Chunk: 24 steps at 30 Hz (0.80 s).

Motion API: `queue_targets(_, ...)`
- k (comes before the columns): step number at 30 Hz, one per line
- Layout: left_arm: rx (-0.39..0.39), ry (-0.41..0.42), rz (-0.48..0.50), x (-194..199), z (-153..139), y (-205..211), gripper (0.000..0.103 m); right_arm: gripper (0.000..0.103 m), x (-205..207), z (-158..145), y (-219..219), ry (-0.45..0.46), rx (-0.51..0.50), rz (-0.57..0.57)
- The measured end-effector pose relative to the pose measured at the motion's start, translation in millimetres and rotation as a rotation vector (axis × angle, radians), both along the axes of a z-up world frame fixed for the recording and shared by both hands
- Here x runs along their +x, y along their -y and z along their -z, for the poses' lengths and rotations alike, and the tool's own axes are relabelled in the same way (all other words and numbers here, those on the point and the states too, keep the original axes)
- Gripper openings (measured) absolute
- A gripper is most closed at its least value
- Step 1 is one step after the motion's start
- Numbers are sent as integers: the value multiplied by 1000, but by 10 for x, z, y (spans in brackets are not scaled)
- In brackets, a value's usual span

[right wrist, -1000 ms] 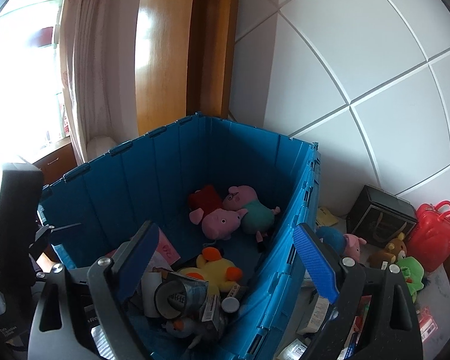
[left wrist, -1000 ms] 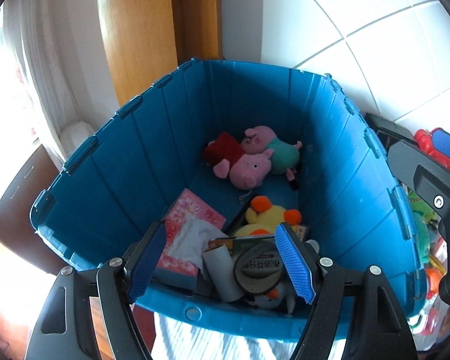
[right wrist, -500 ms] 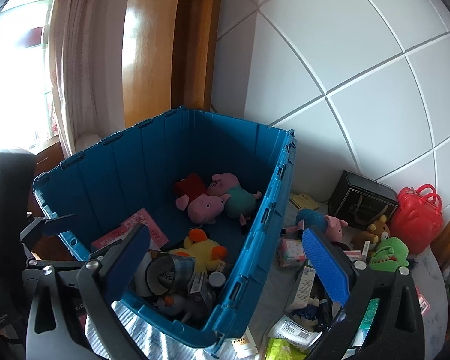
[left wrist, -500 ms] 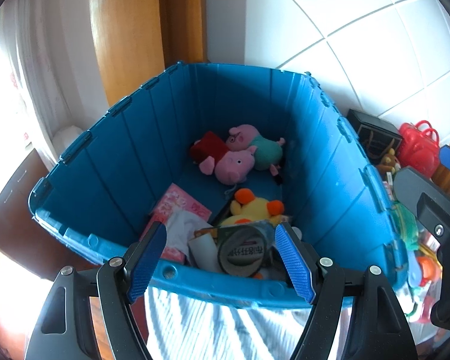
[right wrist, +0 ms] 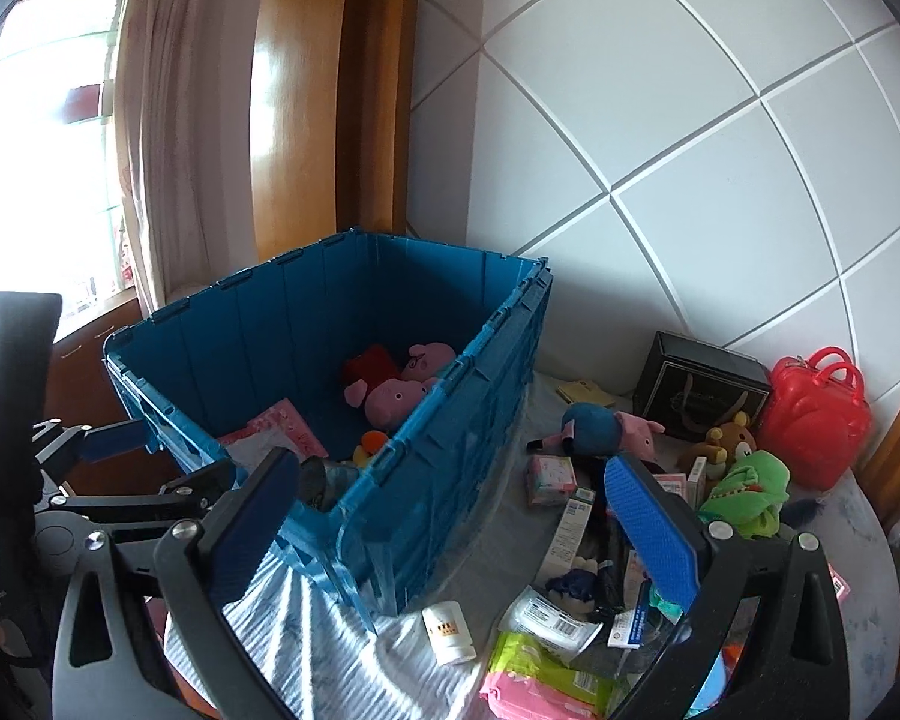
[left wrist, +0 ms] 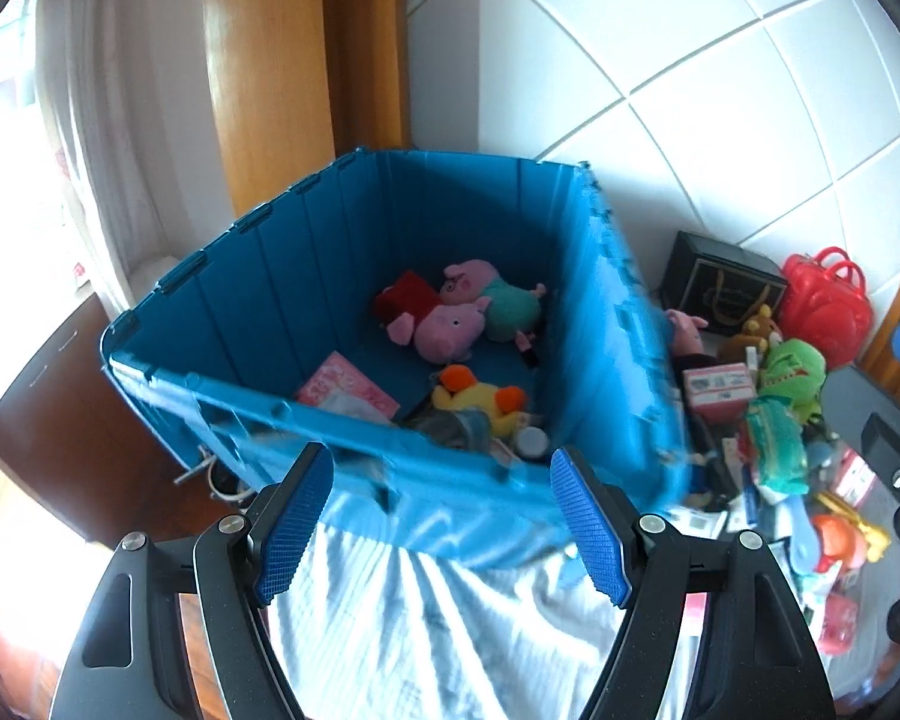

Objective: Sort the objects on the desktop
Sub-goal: 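Withdraw both open tools from the crate back over the table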

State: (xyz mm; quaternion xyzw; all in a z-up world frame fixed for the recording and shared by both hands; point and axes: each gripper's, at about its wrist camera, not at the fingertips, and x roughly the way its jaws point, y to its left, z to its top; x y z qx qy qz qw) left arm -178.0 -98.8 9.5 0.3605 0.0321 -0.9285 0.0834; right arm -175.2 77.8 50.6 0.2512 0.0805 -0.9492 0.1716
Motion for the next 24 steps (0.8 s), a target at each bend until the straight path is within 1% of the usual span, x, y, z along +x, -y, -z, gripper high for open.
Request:
queue_targets(3, -1, -12, 19, 184, 2, -289, 75, 103, 158, 85, -362, 16, -15, 23)
queue_targets(7, -5, -13, 52, 408, 76, -746, 76, 103, 408, 248, -913, 50, -31, 70)
queue_targets(12, -12, 33, 112, 563, 293, -1319, 76, 103, 721, 524, -1701, 109, -66, 175)
queue_targets(14, 4, 61, 138, 624, 404, -1514, 76, 103, 839, 619, -1960, 128, -76, 213)
queue_targets(17, 24, 99, 180, 690, 558, -1758, 76, 103, 1005, 734, -2329, 148, -88, 268)
queue_targets(20, 21, 109, 201, 746, 686, -1932, 76, 103, 1148, 823, -2689, 152, -117, 319)
queue_targets(24, -10, 122, 228, 715, 838, -2151, 76, 103, 1255, 1000, -3135, 179, -174, 403)
